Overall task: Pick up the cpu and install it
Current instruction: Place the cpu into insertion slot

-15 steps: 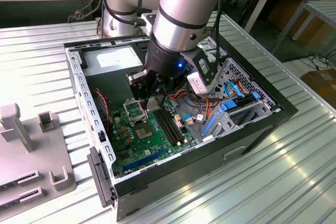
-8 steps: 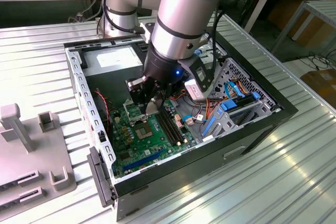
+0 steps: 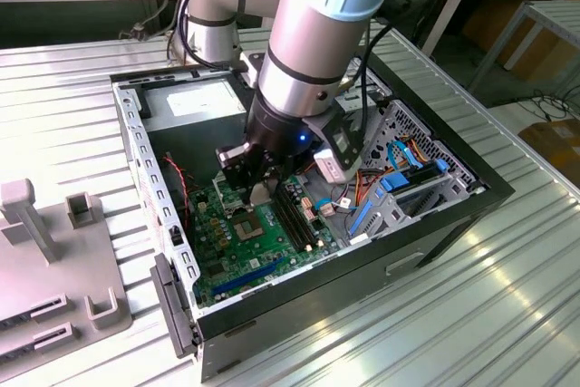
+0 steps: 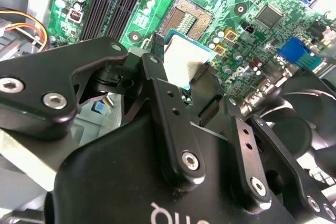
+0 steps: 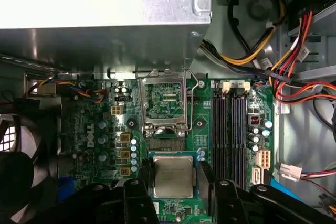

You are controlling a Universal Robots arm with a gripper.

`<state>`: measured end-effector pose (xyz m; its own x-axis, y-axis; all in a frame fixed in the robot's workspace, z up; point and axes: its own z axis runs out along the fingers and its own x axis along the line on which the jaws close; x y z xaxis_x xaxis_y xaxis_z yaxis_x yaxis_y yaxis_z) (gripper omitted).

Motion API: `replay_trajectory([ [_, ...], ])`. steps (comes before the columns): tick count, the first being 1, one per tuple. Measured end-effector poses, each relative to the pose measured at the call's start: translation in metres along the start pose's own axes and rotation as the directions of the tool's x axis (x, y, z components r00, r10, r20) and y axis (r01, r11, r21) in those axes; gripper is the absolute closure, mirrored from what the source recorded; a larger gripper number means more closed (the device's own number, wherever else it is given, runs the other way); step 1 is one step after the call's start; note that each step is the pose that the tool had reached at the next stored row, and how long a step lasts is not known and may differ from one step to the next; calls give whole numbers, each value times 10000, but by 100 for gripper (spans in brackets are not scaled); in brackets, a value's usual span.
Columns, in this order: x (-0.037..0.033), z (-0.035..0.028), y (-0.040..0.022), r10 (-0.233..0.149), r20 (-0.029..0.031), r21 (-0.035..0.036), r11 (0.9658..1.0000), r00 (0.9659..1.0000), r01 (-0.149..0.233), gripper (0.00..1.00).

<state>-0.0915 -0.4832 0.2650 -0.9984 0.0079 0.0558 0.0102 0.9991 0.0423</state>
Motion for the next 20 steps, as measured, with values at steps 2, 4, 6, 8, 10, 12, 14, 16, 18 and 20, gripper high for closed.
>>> replay_trajectory([
  [2, 0, 0, 0, 0, -1, 2, 10000, 10000, 0, 54],
  [4, -5, 77, -3, -1, 0, -3, 10000, 10000, 1, 54],
  [6, -5, 78, -3, -1, -1, -3, 10000, 10000, 1, 54],
  [8, -5, 78, -3, -1, 0, -3, 10000, 10000, 1, 54],
  [10, -5, 79, -3, -1, -1, -3, 10000, 10000, 1, 54],
  [12, -5, 80, -3, -1, 0, -3, 10000, 10000, 1, 54],
  [14, -5, 83, -3, -1, 1, -5, 10000, 10000, 1, 54],
  [16, -16, 285, -13, -1, -12, -3, 10000, 10000, 1, 54],
  [18, 19, 480, -61, -35, -215, 2, 10000, 9998, 35, 54],
  [20, 19, 499, -78, -40, -237, -1, 10000, 9997, 40, 54],
])
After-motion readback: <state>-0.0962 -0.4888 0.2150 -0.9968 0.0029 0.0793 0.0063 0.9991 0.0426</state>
